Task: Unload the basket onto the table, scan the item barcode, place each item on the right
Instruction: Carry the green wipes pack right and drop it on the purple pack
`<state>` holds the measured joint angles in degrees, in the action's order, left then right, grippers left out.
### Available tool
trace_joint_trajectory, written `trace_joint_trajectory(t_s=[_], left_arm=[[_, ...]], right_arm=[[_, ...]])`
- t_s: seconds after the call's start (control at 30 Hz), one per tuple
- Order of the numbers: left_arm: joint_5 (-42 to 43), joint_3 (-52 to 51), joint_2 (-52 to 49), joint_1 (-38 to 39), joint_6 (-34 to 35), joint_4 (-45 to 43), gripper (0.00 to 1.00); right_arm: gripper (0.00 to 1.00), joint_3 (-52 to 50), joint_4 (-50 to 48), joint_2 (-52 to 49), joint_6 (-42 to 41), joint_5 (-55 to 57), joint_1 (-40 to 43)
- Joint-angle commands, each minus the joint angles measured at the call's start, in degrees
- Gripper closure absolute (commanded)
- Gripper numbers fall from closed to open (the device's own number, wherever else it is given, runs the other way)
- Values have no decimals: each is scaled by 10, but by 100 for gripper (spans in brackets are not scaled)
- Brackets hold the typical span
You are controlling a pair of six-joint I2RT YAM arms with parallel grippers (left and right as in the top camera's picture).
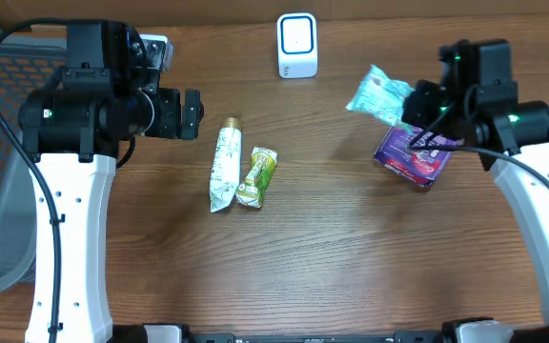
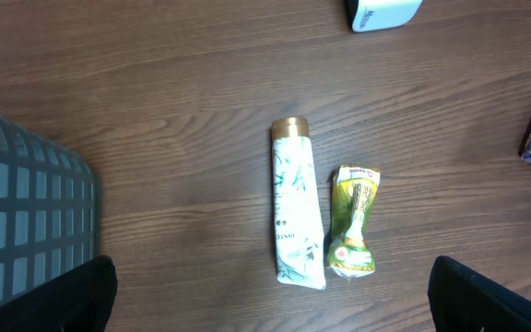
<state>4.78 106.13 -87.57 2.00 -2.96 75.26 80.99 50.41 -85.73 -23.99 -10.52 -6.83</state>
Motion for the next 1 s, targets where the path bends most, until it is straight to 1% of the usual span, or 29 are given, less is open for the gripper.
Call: trace_joint_trajectory(t_s=[0.0,0.13,0.27,0.3,0.33,0.4,0.47,0.57,0.63,0.7,0.8,0.87,0.97], left_arm=[[6,5,-2,-1,4,-1,0],[6,5,-2,-1,4,-1,0],[6,5,-2,-1,4,-1,0],[6,5,-2,-1,4,-1,0],[6,5,-2,-1,4,-1,0],[6,5,-2,-1,4,-1,1],[6,5,-2,-1,4,-1,1],[6,5,-2,-1,4,-1,1],[6,5,-2,-1,4,-1,0],[6,5,-2,-1,4,-1,0],[6,5,-2,-1,4,-1,0],[6,5,-2,-1,4,-1,0],[6,5,-2,-1,4,-1,0]], right_arm=[[96,-52,-31,-19,-54,-36,42],[96,-111,-78,-40,-77,-41,98],[96,-166,-127,-55,-78,-42,141],[88,-178,-140,-57,-77,-42,148],[63,-185,-147,-59,-77,-42,153],[36,-197,-155,-60,-75,-41,159],[28,-199,-152,-60,-71,-42,159],[25,-193,-149,-59,-69,-55,159],[25,-180,-144,-51,-42,-84,158],[21,-160,-129,-38,-23,-93,155],[16,-115,-88,-7,15,-91,143],[12,-83,-57,11,22,-91,129],[11,-49,-26,25,32,-94,91]])
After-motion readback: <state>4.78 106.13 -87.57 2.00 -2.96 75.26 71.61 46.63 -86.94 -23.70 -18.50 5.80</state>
